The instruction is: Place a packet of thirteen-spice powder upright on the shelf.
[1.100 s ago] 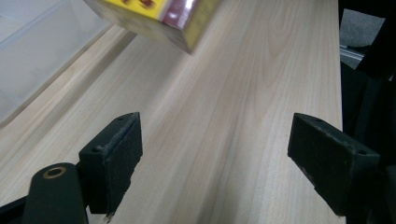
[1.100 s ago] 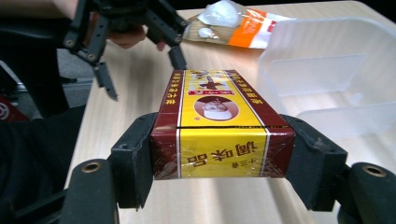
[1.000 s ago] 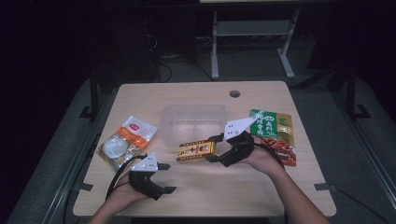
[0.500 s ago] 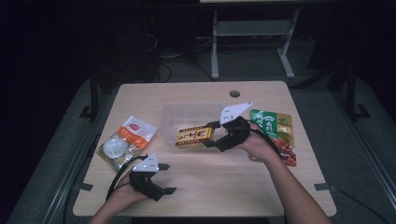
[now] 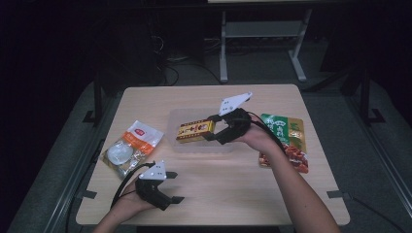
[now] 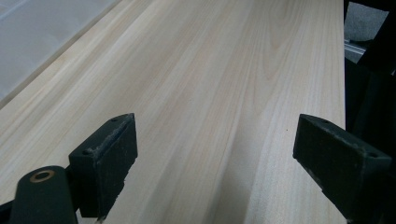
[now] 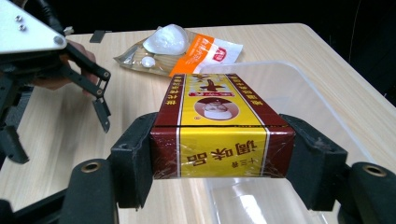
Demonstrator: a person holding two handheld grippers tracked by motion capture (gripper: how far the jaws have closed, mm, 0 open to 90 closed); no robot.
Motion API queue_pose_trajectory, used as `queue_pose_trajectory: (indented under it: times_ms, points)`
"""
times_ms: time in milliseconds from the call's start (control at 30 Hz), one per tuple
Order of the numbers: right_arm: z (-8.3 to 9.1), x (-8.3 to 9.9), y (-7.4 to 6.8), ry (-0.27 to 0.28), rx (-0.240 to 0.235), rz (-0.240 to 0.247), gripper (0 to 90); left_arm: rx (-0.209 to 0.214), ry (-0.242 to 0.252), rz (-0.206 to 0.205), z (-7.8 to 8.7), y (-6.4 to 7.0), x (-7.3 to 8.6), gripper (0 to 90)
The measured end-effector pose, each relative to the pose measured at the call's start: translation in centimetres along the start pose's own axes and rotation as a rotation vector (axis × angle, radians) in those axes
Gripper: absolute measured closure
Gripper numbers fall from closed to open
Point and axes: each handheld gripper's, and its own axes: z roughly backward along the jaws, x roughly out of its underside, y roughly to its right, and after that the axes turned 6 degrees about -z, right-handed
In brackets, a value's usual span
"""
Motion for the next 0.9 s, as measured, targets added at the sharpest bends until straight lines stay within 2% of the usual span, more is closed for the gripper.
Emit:
queue_pose_trajectory:
  times_ms: [33,67,267,433,533,600,667,700,800,900]
  points:
    - [-0.2,-0.1,0.1,0.005,0.001,0.010,31.8,0.001,0.000,0.000,0.0,0.0,0.0,13.2]
    - [-0.3,-0.3,0.2,0.007,-0.003,-0.006,31.8,0.002,-0.001,0.001,0.0,0.0,0.0,13.2]
    - [-1.4,-1.2,0.8,-0.003,0.007,-0.002,31.8,0.003,0.000,-0.001,0.0,0.1,0.0,13.3]
    - [-2.4,-1.7,1.6,-0.028,0.012,-0.012,31.8,0.006,0.000,-0.004,-0.1,0.1,0.0,13.4]
    - [-3.0,-2.0,2.0,-0.028,0.020,0.001,31.8,0.007,-0.003,-0.006,-0.1,0.1,0.0,13.4]
    - [-3.4,-2.2,2.3,-0.039,0.016,-0.016,31.7,0.007,-0.002,-0.003,-0.1,0.1,-0.1,13.4]
    - [-3.8,-2.4,2.7,-0.052,0.030,0.013,31.7,0.008,0.002,0.001,-0.1,0.2,-0.1,13.4]
    - [-4.0,-2.5,2.7,-0.055,0.028,-0.005,31.7,0.009,0.002,0.001,-0.1,0.2,-0.1,13.4]
    - [-4.5,-2.7,3.1,-0.056,0.031,0.017,31.7,0.012,0.001,0.002,-0.1,0.2,-0.1,13.4]
    - [-5.0,-2.8,3.1,-0.053,0.026,-0.002,31.7,0.014,-0.001,0.000,-0.1,0.2,-0.1,13.4]
